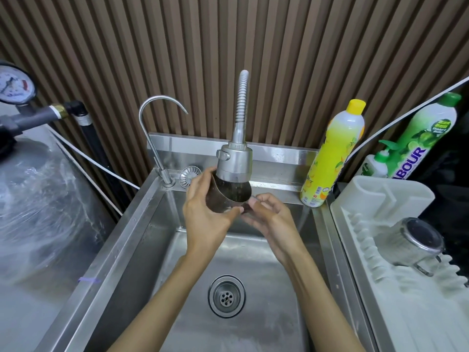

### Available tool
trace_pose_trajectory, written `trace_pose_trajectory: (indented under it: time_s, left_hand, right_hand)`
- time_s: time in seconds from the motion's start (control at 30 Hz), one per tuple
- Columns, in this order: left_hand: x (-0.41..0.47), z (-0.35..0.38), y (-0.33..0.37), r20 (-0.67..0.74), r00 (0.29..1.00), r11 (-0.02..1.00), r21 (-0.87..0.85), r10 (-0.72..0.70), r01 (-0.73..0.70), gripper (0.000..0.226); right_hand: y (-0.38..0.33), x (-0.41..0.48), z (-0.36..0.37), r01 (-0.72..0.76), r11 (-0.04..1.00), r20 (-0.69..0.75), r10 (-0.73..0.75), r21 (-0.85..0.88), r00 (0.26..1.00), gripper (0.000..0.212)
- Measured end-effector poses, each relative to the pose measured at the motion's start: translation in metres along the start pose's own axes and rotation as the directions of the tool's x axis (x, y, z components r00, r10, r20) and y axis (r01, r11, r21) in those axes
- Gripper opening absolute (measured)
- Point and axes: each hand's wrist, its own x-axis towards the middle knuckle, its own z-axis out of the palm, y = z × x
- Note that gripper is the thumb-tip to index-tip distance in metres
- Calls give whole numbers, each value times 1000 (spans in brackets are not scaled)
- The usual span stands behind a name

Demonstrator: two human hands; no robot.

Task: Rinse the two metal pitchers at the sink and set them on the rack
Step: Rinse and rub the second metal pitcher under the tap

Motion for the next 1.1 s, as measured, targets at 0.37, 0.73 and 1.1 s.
trace_pose_trajectory:
  time_s: [0.37,0.73,1.1]
  left_hand:
    - [-21,-2,-12,211,899,891,-167,-385,421,33]
    - [2,16,-7,72,973,909,-347,-221,232,80]
    - [-4,-8,-7,20,992,977,181,-121,115,80]
  right_hand:
    - [-40,-19,10,10,605,-163,-231,-796,959,26]
    - [-24,-3,2,147,925,-45,-174,-350,984,22]
    - [-6,-8,10,2,952,-115,-39,-305,993,16]
